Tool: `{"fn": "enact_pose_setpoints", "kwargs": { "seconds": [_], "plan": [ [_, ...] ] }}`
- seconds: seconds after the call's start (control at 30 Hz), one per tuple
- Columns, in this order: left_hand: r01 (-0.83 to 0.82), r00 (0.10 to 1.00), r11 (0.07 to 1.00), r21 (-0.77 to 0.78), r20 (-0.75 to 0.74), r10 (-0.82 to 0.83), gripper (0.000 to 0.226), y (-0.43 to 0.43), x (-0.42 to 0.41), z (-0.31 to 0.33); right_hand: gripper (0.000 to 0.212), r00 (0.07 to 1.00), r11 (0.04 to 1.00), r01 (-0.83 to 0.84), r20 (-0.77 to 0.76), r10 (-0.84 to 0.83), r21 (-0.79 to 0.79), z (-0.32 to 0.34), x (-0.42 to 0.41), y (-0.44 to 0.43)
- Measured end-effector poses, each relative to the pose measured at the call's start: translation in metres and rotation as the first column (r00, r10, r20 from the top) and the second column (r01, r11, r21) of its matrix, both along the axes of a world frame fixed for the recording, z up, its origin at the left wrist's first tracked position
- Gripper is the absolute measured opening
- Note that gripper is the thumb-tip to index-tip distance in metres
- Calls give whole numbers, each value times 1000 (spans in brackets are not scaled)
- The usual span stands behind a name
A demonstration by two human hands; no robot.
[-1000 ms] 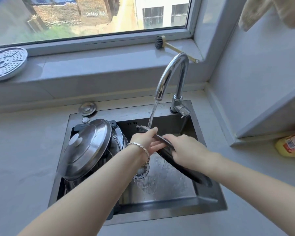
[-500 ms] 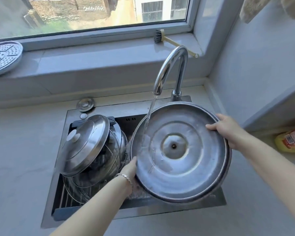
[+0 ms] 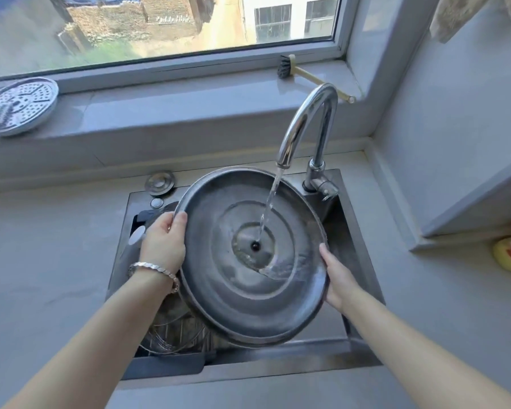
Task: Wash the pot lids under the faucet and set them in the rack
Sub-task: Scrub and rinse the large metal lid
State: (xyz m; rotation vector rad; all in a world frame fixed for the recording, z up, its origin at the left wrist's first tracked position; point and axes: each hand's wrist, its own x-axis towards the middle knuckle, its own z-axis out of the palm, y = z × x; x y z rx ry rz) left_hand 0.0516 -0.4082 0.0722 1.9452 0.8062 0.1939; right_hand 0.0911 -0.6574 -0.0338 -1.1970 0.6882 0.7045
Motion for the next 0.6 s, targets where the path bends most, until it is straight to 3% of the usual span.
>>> {"fn": "enact_pose_setpoints", "kwargs": {
  "seconds": [0.07,0.17,0.27,0.33,0.4,0.53,0.6],
  "plan": [
    [-8,1000,1000,14,-12,8,26,3,-1,5,47,990,995,74,121,-66,-61,0,9,4],
    [-48,996,999,-22,-79,46,25,12,1,-6,49,939,979,82,344,-12,-187,24,26,0],
    [-95,987,970,-222,-144,63,39,17,5,-42,34,843,913,66,512,165,-403,68,47,-8],
    [-151,976,912,-381,-202,78,32,10,11,-65,28,761,854,56,576,298,-516,90,63,-19],
    [-190,963,847,-497,-260,64,29,-7,14,-73,32,709,781,21,560,429,-624,106,77,-30],
    [-225,922,784,-578,-386,-21,41,-28,8,-88,35,735,705,-93,429,526,-704,125,91,-52],
    [-209,917,831,-515,-399,-17,42,-29,5,-85,42,778,677,-182,317,542,-713,122,89,-61]
  ]
}}
